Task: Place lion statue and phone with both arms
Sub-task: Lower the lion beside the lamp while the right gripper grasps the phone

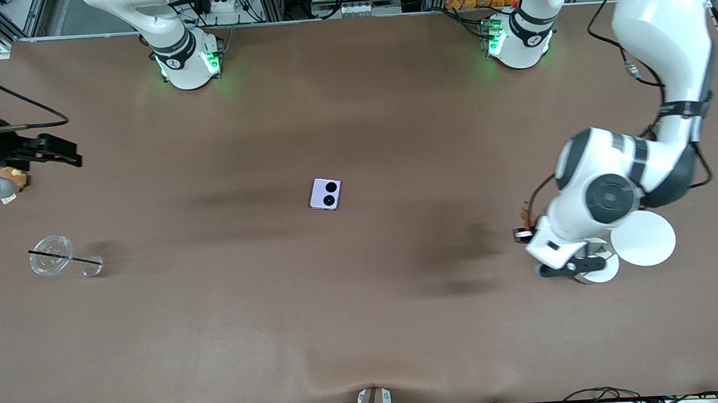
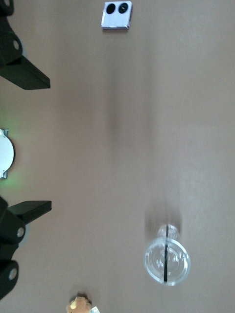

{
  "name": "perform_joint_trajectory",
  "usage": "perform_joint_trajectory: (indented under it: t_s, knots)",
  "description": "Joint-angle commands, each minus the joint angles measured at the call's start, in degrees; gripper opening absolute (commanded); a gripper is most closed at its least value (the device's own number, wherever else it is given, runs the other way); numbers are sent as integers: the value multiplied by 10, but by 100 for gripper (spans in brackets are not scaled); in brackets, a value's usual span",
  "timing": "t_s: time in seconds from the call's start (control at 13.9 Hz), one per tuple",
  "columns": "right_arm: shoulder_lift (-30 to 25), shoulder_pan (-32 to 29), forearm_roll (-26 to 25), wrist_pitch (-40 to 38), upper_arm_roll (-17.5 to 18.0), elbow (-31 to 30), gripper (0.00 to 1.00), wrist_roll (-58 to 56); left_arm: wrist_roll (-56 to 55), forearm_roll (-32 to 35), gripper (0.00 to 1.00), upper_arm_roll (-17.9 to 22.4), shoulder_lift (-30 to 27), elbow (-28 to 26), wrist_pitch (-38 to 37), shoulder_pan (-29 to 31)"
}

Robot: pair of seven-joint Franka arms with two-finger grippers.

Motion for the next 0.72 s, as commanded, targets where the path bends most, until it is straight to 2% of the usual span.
perform_joint_trajectory:
  t_s: [0.0, 0.29, 0.65]
  knots:
    - [23, 25, 13, -17, 0, 11, 100, 23, 59, 11, 0, -2, 22, -2, 35, 33]
    - [68, 73, 42, 7, 0, 12, 100, 91, 104, 11, 0, 0, 57, 0, 100, 56]
    - [131, 131, 88, 93, 0, -11, 100, 129, 98, 23, 0, 0, 68, 2, 110, 46]
